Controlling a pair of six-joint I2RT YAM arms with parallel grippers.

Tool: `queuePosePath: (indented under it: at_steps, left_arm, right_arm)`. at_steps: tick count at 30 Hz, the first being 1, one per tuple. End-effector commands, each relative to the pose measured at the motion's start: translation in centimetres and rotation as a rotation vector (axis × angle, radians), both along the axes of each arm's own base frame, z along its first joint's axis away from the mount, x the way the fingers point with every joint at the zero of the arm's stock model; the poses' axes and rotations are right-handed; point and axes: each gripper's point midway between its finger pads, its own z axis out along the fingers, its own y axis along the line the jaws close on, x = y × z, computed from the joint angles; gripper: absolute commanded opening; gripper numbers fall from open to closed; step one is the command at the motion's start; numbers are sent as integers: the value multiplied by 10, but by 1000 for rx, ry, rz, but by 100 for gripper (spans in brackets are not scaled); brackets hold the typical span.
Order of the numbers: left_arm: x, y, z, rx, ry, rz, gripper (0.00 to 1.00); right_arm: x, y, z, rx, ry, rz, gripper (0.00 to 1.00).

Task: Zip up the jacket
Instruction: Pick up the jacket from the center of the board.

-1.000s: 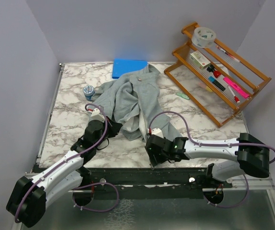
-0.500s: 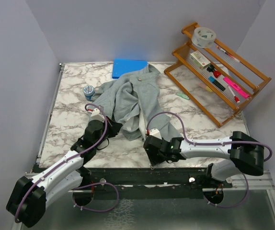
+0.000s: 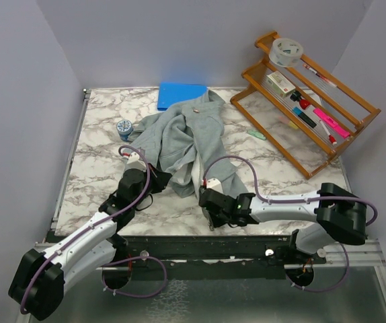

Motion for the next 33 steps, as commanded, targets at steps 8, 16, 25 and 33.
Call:
queuePosePath:
  at_steps: [8,16,25,33]
  left_arm:
    - [-14,-19,27,-122,-31,-111,0]
    - [-17,-40,87,-265,-195,-221,0]
    - [-15,-37,135,-296,-389,-226,0]
    - [-13,-40,154,-365,-408,-222,0]
  right_arm:
    - [3,38,72,399,-195,183,0]
    - [25,44,140,685,-395,144,0]
    - [62,18,180,939,-481,-216,0]
    - [68,25,211,1126,-497,-273,0]
